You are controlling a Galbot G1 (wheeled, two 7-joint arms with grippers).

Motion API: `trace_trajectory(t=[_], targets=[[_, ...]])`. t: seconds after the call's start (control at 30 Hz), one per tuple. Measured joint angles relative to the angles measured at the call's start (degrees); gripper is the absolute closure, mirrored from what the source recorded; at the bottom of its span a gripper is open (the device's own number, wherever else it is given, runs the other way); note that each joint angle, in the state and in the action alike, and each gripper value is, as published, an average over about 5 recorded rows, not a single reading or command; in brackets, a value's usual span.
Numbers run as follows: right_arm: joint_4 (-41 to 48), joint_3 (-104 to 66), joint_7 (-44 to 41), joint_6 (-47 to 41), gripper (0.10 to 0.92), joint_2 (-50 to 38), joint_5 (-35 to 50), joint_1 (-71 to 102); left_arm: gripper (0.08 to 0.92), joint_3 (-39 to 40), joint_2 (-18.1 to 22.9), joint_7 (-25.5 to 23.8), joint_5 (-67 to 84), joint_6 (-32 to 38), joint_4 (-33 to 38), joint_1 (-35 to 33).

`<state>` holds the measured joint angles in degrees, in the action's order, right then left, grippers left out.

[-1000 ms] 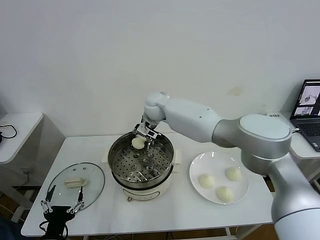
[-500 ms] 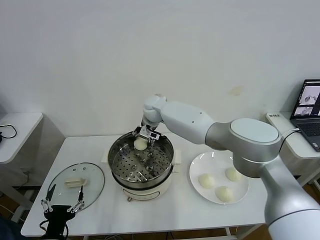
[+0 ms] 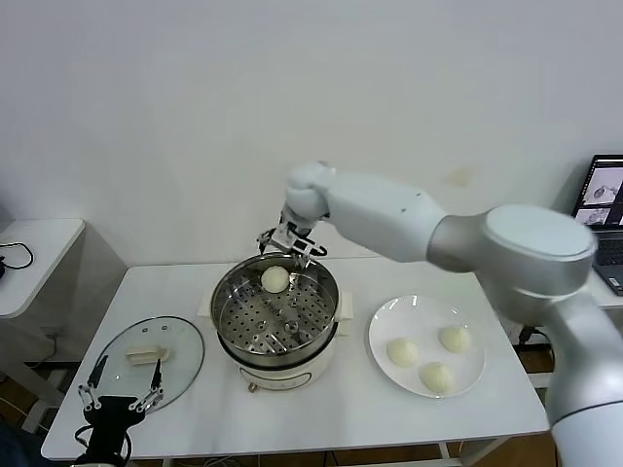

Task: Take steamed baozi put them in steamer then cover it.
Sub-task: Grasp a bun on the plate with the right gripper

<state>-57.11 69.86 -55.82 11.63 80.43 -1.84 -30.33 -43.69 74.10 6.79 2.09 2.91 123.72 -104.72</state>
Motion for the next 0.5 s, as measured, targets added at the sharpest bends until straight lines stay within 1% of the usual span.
trace_trajectory(t=[0.27, 0.5], targets=[[-13.2, 0.2, -1.3, -13.8, 0.203, -12.6, 6.9, -4.3, 0.177, -0.6, -1.2, -0.5, 1.0, -0.5, 0.2, 0.7], [-23.8, 0.4, -1.4, -21.5, 0.202, -26.0, 8.6, -4.3, 0.177, -0.2, -2.2, -1.0, 1.5, -1.3, -0.3, 1.9]])
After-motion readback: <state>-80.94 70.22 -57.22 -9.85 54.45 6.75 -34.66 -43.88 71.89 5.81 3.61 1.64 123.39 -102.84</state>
